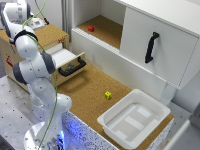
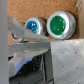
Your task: Move the green light switch to turn on the green light
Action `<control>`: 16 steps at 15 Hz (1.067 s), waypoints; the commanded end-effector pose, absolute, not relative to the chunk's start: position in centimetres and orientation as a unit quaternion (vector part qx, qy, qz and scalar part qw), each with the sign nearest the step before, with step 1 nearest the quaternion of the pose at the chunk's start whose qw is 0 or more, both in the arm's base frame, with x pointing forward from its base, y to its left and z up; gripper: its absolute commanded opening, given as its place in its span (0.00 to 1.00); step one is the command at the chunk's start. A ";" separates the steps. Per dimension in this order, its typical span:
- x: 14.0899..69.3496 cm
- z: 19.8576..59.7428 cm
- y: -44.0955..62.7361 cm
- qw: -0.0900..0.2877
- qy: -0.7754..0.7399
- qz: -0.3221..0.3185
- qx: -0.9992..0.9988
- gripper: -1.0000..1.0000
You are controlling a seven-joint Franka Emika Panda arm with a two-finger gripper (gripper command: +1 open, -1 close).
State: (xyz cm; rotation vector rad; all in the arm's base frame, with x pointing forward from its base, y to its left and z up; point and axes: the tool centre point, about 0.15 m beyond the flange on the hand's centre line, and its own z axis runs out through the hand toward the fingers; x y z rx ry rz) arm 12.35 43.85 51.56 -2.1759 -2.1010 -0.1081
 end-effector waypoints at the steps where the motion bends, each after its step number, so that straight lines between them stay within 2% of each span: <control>1: 13.2 48.3 45.6 0.060 -0.682 -0.050 -0.727 0.00; 4: 14.4 47.0 45.6 0.052 -0.672 -0.060 -0.736 0.00; 13: 15.5 42.6 45.0 0.072 -0.654 -0.048 -0.751 0.00; 16: 14.8 44.5 44.3 0.076 -0.649 -0.064 -0.754 0.00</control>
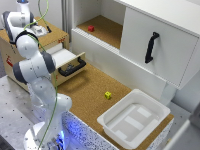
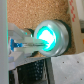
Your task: Move the green light switch to turn on the green light
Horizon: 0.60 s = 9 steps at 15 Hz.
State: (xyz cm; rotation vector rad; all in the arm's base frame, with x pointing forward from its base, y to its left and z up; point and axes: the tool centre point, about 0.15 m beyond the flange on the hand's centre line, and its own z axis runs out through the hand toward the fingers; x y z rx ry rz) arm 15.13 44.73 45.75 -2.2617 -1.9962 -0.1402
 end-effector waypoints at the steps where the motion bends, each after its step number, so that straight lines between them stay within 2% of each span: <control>1: 14.6 46.2 44.1 0.074 -0.648 -0.076 -0.755 0.00; 2: 14.2 49.0 44.1 0.071 -0.654 -0.082 -0.749 0.00; 3: 13.8 51.4 44.0 0.057 -0.663 -0.086 -0.742 1.00; 5: 13.5 54.8 43.8 0.035 -0.675 -0.106 -0.729 1.00; 9: 14.4 55.7 42.1 0.036 -0.662 -0.126 -0.738 1.00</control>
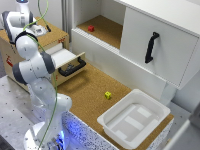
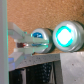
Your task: Move the green light switch to turn on the green light
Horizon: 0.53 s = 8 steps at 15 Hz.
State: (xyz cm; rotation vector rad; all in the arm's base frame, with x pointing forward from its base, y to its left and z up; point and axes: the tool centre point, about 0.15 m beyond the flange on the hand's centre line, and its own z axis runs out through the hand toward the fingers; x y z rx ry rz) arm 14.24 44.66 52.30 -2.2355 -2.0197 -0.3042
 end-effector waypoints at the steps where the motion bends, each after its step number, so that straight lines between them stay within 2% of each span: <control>1: 14.5 55.6 41.7 0.036 -0.657 -0.130 -0.741 1.00; 8: 15.1 53.8 35.4 0.063 -0.618 -0.129 -0.773 1.00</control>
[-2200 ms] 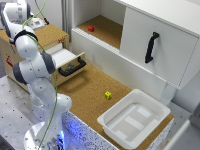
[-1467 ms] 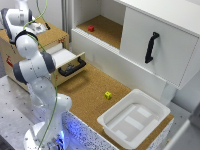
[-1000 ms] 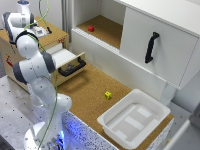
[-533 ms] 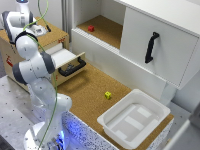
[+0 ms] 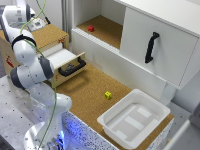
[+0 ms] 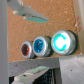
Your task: Move the green light switch to turn on the green light
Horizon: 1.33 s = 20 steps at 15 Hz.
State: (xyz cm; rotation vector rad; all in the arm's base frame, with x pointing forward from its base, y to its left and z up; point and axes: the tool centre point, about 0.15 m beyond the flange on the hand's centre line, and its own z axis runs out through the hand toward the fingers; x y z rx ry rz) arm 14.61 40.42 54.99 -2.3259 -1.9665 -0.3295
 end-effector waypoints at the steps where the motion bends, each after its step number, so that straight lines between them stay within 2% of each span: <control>1: 15.9 53.3 33.8 0.065 -0.603 -0.131 -0.784 1.00; 12: 23.1 47.9 13.6 0.080 -0.361 -0.088 -0.925 1.00; 20: 26.4 40.6 2.6 0.095 -0.147 -0.043 -0.984 1.00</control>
